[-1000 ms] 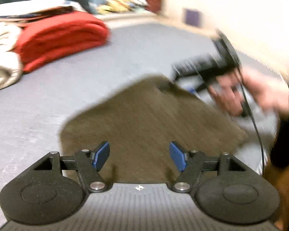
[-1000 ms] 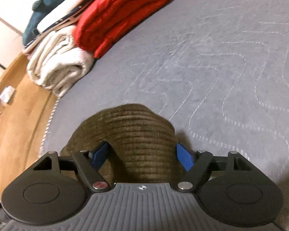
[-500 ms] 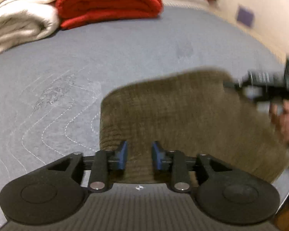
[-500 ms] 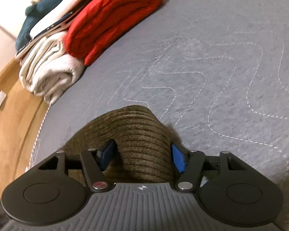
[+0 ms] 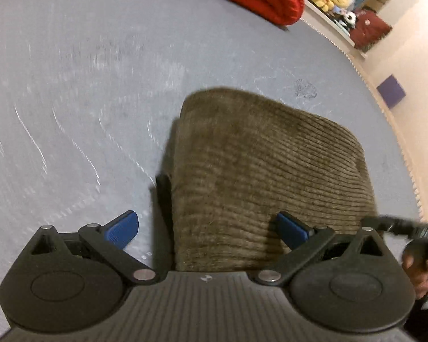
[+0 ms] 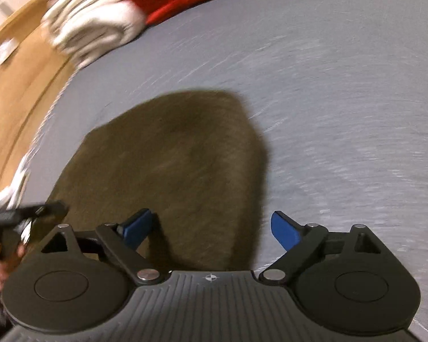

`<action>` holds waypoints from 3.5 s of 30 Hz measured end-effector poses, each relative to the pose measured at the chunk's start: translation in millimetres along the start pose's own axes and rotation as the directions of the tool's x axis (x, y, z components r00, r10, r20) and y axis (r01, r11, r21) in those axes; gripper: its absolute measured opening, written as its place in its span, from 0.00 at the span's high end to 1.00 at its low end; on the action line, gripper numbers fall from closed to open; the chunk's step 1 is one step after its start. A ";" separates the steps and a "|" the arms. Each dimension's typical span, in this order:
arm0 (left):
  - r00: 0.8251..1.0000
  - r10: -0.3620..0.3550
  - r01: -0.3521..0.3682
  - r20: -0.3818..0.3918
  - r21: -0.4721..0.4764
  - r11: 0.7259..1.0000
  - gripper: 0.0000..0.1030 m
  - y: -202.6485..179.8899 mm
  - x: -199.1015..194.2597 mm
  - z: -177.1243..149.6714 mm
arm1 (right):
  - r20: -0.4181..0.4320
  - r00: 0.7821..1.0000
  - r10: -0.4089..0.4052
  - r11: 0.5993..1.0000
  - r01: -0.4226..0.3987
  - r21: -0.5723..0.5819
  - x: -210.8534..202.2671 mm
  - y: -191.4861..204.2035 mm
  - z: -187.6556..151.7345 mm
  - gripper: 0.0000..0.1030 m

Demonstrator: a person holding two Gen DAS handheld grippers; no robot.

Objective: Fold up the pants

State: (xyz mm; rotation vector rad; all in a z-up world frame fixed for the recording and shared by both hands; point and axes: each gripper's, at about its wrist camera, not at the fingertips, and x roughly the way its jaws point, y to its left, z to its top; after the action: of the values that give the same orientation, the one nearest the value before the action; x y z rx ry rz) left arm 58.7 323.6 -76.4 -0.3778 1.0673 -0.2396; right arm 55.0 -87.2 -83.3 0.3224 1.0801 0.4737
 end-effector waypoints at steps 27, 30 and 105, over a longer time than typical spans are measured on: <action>0.976 -0.185 0.166 0.112 0.157 0.974 0.49 -150.2 55.1 25.2 | 0.268 0.963 0.009 0.997 0.013 -0.078 -114.3 -61.0 35.4 0.61; 0.970 -0.212 0.186 0.118 0.197 0.962 0.50 -195.8 74.0 32.3 | 0.311 0.950 -0.034 0.998 0.050 -0.044 -139.4 -93.8 44.7 0.61; 0.920 0.133 -0.272 0.368 0.357 0.894 0.10 -362.5 39.0 -68.7 | 0.463 0.807 -0.366 0.890 0.450 -0.081 -195.8 -123.0 -12.2 0.23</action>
State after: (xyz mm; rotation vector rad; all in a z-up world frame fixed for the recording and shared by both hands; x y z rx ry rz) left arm 12.7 -33.6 12.6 0.0708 0.6886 -0.1902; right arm -5.8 -293.5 2.4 0.0138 0.6277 0.0971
